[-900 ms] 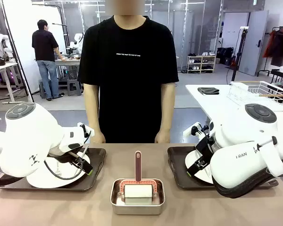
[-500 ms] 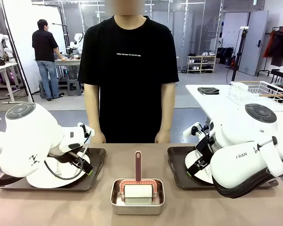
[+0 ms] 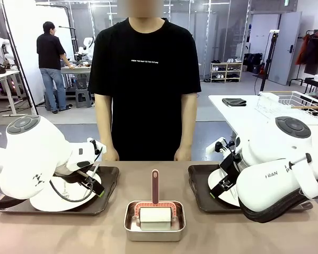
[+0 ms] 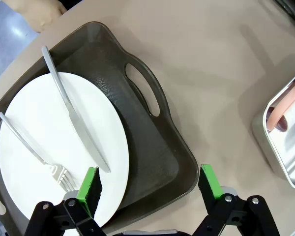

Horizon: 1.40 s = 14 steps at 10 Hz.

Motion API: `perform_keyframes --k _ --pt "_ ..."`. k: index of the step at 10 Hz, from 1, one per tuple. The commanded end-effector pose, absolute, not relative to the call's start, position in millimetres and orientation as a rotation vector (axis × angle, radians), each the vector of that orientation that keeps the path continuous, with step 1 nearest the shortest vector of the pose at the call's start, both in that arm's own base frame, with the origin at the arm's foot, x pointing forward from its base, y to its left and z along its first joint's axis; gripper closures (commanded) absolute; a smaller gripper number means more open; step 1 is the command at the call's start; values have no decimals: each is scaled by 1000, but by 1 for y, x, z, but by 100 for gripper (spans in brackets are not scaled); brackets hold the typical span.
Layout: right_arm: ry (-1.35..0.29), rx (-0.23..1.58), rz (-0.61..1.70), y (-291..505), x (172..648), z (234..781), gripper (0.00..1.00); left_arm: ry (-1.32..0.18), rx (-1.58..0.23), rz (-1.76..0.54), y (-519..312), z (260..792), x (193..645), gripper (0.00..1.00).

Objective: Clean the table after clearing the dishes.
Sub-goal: When the left (or right) Handle tray is removed, use the left hand (or right hand) to clean the left (or right) side of the table with the Lint Roller.

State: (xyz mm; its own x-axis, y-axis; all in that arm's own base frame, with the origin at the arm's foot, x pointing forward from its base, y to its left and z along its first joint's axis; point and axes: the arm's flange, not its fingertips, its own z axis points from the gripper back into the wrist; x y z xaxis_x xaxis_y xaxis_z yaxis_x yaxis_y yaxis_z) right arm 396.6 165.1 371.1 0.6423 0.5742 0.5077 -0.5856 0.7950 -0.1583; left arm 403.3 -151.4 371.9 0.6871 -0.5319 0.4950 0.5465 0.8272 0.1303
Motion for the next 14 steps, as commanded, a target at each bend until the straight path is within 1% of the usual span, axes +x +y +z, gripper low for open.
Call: perform_keyframes --k 1,11,12,14 --pt "-571 22 660 165 396 371 0 -545 -28 -603 -151 372 403 0" --pt "-571 21 661 165 397 371 0 -545 -28 -603 -151 372 403 0" --pt "-570 43 680 167 399 379 0 -545 -28 -604 -151 372 403 0" --pt "-549 172 660 161 410 408 0 -521 -99 -570 -145 401 413 0"
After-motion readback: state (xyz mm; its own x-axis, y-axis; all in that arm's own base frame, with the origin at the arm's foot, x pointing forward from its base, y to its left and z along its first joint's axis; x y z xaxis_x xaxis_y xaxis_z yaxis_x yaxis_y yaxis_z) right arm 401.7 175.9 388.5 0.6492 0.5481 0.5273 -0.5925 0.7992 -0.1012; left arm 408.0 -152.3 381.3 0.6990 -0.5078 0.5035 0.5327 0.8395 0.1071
